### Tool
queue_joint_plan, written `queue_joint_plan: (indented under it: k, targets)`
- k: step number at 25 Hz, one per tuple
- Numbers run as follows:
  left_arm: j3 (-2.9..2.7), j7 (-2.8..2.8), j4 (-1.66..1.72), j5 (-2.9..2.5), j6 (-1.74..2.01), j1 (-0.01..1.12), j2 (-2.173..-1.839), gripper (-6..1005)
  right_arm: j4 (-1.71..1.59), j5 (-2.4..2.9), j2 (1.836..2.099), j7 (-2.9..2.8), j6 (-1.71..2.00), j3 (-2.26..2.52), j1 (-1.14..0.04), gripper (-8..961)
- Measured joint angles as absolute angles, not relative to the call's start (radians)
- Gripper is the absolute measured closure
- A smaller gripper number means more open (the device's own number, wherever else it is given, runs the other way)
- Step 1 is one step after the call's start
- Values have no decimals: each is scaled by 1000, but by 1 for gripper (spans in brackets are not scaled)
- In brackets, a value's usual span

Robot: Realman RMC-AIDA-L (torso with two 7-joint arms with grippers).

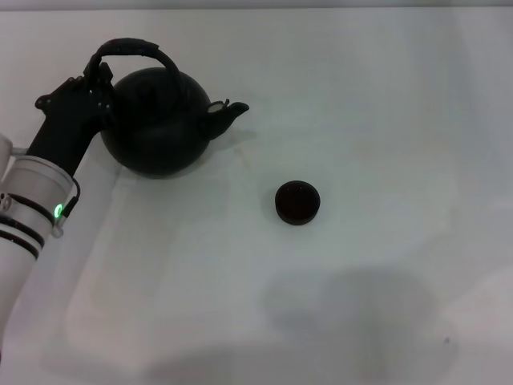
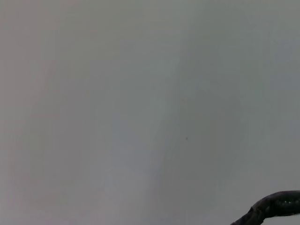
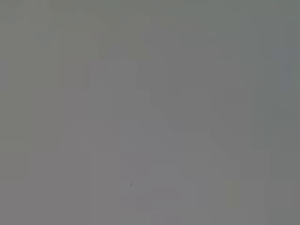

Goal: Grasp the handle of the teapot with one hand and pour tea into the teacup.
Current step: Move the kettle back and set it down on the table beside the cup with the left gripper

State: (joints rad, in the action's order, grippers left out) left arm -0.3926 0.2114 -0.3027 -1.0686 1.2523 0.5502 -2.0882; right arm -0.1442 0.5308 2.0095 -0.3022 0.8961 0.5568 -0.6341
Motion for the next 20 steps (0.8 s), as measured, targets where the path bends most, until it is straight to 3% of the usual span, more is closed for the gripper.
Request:
queue_joint_plan:
  k: [13,20]
  targets:
    - [-389,209,-288,-1093,1278,508,-2089,771,-144,531,2012,-302,899,557,-626,122]
    - [-395,192,-279,-1094,1328,483,-2089,469,-144,531,2013,-302,900,557,-626,122]
